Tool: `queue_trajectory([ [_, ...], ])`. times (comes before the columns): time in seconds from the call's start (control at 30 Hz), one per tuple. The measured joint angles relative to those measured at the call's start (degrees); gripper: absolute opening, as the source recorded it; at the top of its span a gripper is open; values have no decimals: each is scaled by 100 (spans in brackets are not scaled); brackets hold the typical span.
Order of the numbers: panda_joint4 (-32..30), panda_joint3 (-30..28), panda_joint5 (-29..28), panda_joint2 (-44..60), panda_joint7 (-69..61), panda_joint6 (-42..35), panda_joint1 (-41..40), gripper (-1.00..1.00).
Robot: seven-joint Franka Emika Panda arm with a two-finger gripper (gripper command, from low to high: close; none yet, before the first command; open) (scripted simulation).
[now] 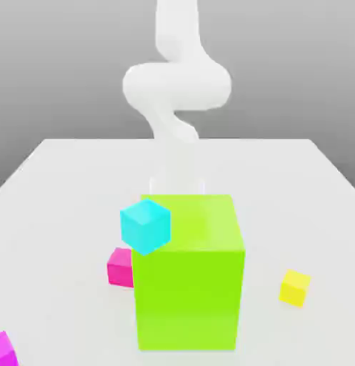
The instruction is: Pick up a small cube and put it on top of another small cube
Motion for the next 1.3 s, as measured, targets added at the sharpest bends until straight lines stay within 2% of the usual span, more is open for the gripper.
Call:
queue_trajectory([
  [0.3, -766, 49, 669, 1906, -1349, 1008, 1219, 0],
  [0.5, -1272, 365, 815, 3137, -2022, 1685, 1784, 0],
  [0.63, -1620, 605, 532, 3939, -2197, 2163, 2138, 0],
  [0.77, -1939, 592, -210, 4710, -2022, 2637, 2454, 0],
  [1.03, -1772, 324, -576, 5987, -1831, 3626, 2708, 0],
  [1.07, -1755, 274, -604, 6091, -1804, 3712, 2752, -100],
  [1.3, -1754, 283, -621, 6092, -1790, 3708, 2742, -100],
])
